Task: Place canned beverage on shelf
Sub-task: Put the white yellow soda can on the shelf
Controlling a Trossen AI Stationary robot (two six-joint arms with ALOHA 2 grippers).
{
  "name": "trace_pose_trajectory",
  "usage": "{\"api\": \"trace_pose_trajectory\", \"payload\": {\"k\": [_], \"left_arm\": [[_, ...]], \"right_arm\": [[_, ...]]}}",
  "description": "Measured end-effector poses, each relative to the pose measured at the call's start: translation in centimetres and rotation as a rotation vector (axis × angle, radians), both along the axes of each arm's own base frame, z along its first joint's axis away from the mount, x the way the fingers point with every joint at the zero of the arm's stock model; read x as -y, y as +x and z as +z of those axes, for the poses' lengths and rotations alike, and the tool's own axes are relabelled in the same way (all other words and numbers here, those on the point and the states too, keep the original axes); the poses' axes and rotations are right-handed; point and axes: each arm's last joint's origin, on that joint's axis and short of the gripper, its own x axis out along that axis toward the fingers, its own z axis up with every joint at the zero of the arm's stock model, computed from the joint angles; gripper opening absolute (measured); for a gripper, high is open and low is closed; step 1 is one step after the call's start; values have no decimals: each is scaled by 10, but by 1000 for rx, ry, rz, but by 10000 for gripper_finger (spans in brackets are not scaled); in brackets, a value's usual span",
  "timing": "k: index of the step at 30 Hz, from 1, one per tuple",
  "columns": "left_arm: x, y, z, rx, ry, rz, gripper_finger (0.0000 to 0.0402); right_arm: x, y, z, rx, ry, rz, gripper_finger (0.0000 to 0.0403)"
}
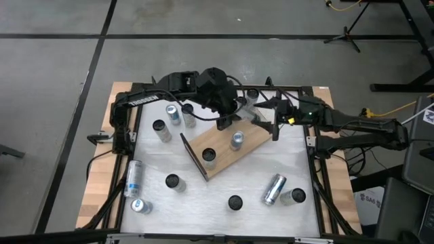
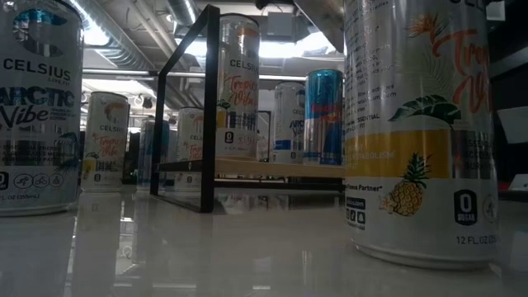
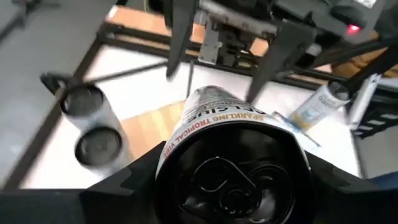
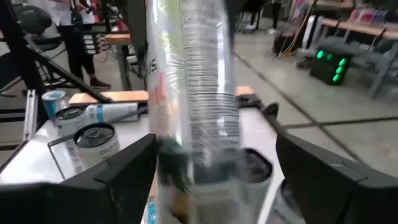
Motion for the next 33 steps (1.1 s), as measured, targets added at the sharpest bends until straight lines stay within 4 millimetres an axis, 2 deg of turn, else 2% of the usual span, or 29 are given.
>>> {"api": "trace_pose_trajectory", "payload": {"k": [8,14,27,33], "left_arm": [[11,-30,9,-108,-224,134,240],[23,-41,2,-242,-364,252,240],[31,-39,-3,-273,-496,388,240],[36,-29,-11,-291,-523,415,240]], "right_arm": [[-2,-21,11,42,-37,-51,316],[-2,-24,11,40,-38,-64,317],[-2,-22,6,-10,-27,-61,317],[-2,-23,0,-69,-19,-60,317]]}}
